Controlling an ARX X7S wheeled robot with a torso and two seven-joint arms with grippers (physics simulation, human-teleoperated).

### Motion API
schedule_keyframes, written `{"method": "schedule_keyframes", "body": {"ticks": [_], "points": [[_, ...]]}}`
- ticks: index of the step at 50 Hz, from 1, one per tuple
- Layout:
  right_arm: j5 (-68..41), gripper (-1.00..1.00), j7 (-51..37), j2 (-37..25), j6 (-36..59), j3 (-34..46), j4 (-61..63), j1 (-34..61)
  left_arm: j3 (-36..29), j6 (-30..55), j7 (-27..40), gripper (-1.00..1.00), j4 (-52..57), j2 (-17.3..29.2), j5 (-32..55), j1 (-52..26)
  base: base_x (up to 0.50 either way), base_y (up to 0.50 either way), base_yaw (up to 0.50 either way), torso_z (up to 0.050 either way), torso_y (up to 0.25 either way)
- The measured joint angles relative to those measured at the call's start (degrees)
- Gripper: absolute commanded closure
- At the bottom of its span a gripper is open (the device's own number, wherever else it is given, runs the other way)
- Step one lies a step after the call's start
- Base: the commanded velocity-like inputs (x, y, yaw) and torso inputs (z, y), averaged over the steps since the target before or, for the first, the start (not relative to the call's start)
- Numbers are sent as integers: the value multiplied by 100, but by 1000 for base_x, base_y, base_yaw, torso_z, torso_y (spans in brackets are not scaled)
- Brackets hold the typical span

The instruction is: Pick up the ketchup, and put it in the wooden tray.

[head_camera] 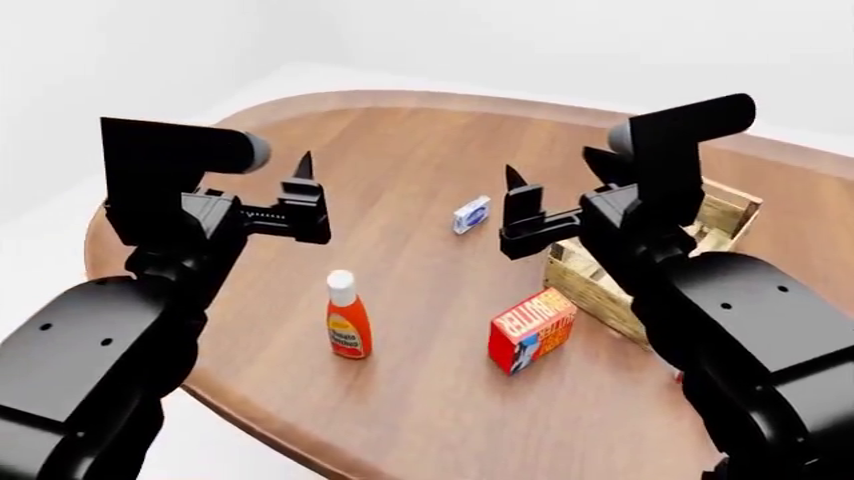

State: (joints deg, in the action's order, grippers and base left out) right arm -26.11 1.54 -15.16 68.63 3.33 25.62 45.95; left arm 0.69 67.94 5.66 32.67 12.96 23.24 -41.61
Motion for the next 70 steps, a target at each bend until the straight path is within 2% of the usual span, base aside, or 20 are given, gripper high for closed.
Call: {"method": "schedule_keyframes", "body": {"ticks": [37, 51, 70], "points": [[-163, -100, -84, 34, 50, -79, -78, 66, 55, -108, 49, -100, -207, 130, 76, -149, 172, -463, 0, 0, 0], [-170, -100, -96, -50, 96, 40, -98, 157, 36, -212, 7, -100, -301, 284, 69, -226, 23, 9, 0, 0, 0], [-240, -100, -145, -35, 157, 91, -140, 233, 141, -205, 59, -100, -304, 398, 87, -277, 336, 124, 0, 0, 1]]}}
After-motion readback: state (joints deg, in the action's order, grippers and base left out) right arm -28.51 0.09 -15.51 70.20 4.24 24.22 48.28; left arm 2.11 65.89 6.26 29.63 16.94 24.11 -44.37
